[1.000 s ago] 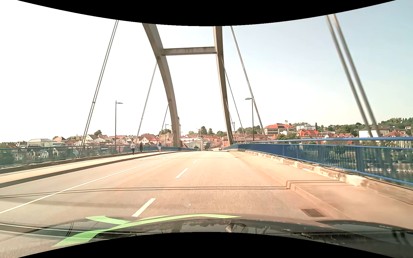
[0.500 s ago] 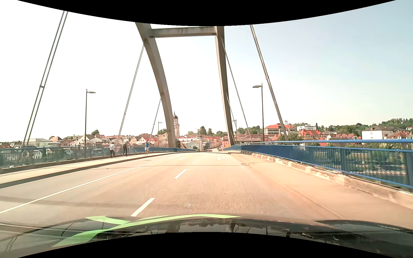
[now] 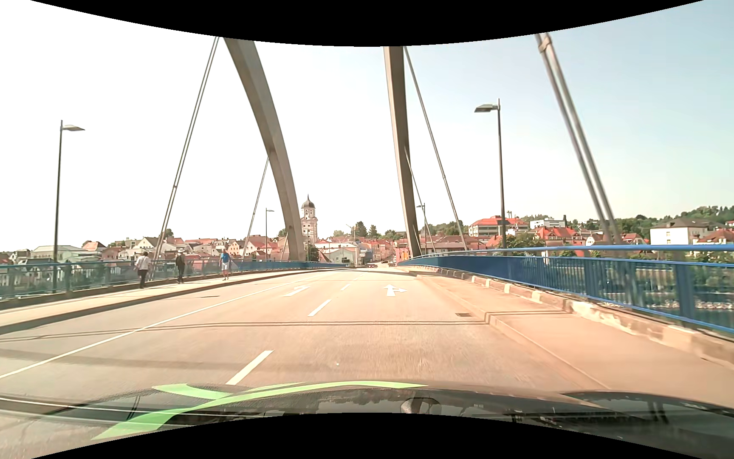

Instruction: Follow the waypoints while adhering to traffic rules and regulations

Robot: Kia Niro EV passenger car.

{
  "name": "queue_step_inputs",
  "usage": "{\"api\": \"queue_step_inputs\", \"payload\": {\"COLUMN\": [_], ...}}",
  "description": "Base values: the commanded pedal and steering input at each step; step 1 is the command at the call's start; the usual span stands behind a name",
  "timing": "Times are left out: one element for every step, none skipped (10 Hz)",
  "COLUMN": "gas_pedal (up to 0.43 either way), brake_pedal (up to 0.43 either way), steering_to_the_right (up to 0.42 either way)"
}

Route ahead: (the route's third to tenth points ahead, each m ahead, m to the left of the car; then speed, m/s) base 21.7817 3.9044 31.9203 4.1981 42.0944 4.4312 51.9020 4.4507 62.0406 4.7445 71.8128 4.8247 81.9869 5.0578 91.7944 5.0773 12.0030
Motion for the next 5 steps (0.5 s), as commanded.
{"api": "queue_step_inputs", "payload": {"gas_pedal": [0.157,0.138,0.138,0.138,0.138], "brake_pedal": [0.000,0.000,0.000,0.000,0.000], "steering_to_the_right": [-0.005,-0.005,-0.005,-0.005,-0.004]}}
